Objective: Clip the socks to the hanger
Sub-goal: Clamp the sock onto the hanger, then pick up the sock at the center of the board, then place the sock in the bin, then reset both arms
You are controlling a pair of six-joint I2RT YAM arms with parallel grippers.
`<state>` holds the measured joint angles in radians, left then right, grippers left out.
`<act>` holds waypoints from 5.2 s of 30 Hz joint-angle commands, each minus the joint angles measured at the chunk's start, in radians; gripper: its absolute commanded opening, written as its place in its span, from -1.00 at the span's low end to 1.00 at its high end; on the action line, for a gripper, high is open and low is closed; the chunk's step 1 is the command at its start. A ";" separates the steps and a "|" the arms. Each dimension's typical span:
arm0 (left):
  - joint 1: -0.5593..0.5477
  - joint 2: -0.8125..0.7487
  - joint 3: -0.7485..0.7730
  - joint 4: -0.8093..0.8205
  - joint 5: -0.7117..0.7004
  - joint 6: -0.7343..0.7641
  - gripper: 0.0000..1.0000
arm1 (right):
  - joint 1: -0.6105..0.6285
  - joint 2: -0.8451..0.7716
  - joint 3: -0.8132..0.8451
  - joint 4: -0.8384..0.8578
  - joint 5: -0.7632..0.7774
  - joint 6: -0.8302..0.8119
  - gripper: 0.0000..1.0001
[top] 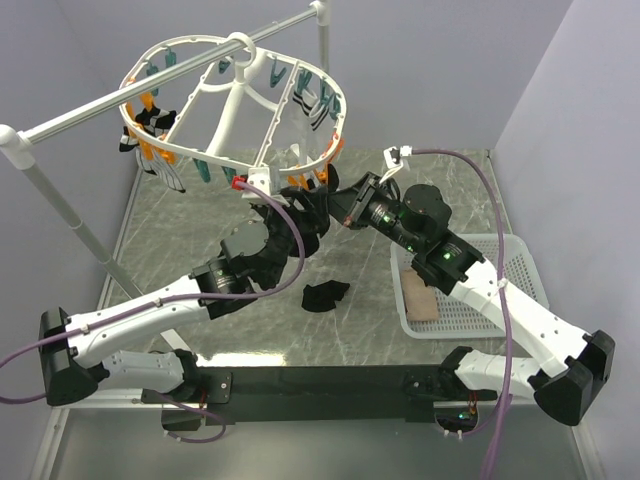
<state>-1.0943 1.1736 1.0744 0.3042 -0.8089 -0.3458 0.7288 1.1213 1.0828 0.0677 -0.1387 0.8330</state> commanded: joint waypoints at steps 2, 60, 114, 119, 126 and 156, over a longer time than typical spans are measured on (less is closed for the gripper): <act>0.004 -0.060 0.036 -0.034 0.017 -0.035 0.41 | 0.004 0.011 0.063 0.027 -0.045 -0.049 -1.00; 0.139 -0.631 -0.133 -0.668 0.111 -0.214 0.99 | 0.219 0.577 -0.161 -0.285 0.393 -0.244 -0.80; 0.658 -0.486 -0.229 -0.537 0.749 -0.349 0.99 | -0.626 -0.552 -0.310 -0.513 0.068 -0.428 0.64; 0.725 -0.577 -0.264 -0.543 0.800 -0.338 0.99 | -0.626 -0.678 -0.351 -0.419 0.033 -0.425 0.64; 0.725 -0.741 -0.306 -0.620 0.694 -0.318 0.99 | -0.626 -0.914 -0.507 -0.347 -0.085 -0.359 0.69; 0.725 -1.281 -0.513 -0.754 0.628 -0.446 0.99 | -0.625 -1.420 -0.907 -0.413 -0.187 -0.187 0.90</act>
<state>-0.3744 0.0032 0.5667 -0.4763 -0.1768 -0.7834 0.1066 0.0059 0.1432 -0.3691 -0.3092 0.6640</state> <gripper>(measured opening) 0.994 0.948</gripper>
